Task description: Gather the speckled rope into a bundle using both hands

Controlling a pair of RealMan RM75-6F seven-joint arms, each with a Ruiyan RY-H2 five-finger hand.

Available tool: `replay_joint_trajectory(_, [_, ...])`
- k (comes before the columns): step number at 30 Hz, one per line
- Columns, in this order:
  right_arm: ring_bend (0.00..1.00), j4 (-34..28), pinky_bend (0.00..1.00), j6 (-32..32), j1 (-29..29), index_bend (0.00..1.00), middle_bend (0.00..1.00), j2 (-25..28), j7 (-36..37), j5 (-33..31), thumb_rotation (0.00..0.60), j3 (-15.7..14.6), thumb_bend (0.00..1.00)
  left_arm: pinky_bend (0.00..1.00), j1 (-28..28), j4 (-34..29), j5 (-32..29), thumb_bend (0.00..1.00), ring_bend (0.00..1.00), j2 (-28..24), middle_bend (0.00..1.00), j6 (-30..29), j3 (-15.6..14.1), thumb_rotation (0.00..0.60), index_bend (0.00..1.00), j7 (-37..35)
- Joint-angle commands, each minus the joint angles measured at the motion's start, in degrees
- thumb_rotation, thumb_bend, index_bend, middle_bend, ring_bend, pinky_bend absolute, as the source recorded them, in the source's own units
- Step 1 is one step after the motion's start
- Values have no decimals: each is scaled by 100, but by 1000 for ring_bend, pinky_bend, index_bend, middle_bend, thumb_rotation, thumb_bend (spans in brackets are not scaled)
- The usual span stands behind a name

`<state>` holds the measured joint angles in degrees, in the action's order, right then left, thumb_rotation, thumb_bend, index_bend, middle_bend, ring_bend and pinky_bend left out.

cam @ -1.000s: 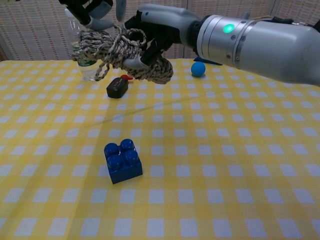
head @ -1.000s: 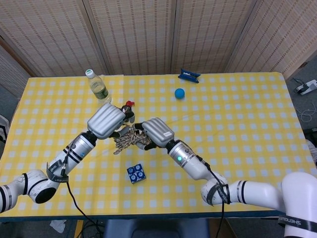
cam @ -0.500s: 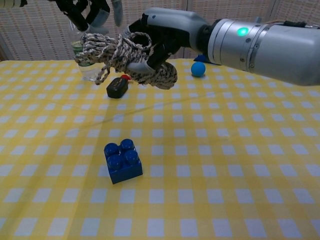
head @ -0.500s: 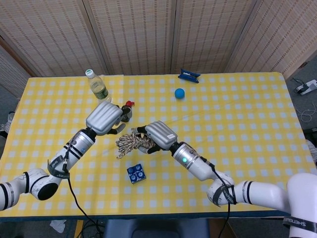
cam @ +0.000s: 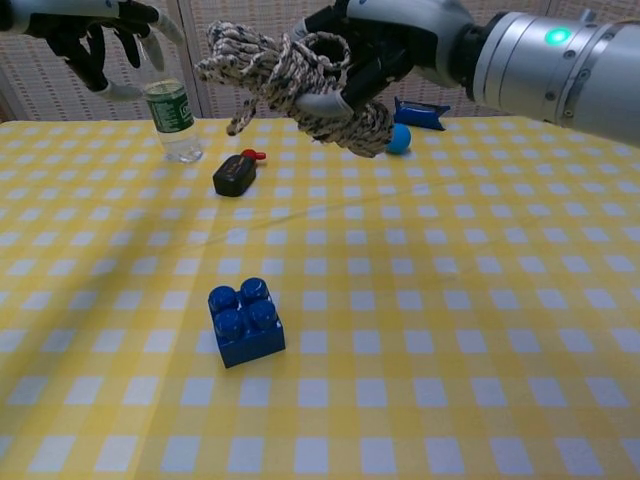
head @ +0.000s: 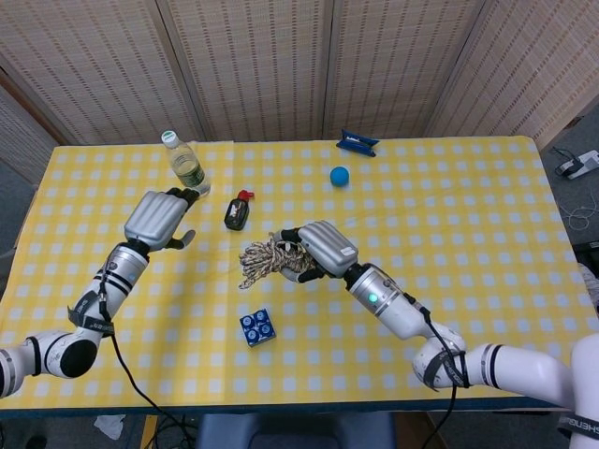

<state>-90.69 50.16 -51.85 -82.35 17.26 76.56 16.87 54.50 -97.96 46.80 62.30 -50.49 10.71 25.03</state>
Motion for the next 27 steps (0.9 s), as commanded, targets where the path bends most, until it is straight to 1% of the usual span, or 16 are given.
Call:
replay_joint_trajectory(1, [608, -94, 669, 142, 128, 803, 691, 136, 169, 130, 600, -55, 517, 440, -208, -32, -101, 377, 259, -33, 247, -222, -92, 600, 101, -94])
replay_joint_trajectory(4, [608, -139, 669, 257, 238, 803, 691, 271, 316, 256, 600, -117, 517, 436, -475, -98, -123, 377, 259, -21, 247, -494, -189, 600, 113, -229])
replay_joint_trajectory(5, [608, -145, 669, 292, 279, 803, 691, 322, 368, 287, 600, -140, 517, 433, -578, -111, -99, 377, 259, -12, 247, -606, -262, 600, 120, -218])
replay_joint_trajectory(8, [608, -152, 669, 382, 378, 803, 691, 448, 513, 371, 600, -192, 517, 420, -845, -99, 29, 376, 258, 16, 247, -913, -441, 600, 134, -177])
replay_joint_trajectory(11, [608, -165, 669, 470, 459, 803, 691, 565, 645, 451, 600, -227, 517, 401, -1125, -53, 188, 377, 258, 79, 247, -1242, -541, 600, 140, -271])
replay_joint_trajectory(16, [608, -219, 669, 597, 570, 803, 691, 779, 828, 559, 600, -254, 517, 384, -1674, 84, 733, 376, 258, 196, 247, -1883, -741, 600, 150, -504])
replay_joint_trajectory(21, [608, -304, 669, 676, 659, 803, 691, 970, 948, 608, 600, -276, 517, 370, -2331, 231, 1525, 373, 256, 416, 247, -2758, -1024, 600, 159, -713])
replay_joint_trajectory(27, [608, -321, 669, 627, 696, 803, 691, 1113, 935, 627, 600, -345, 517, 360, -2990, 238, 2156, 370, 256, 443, 247, -3400, -1340, 600, 171, -827])
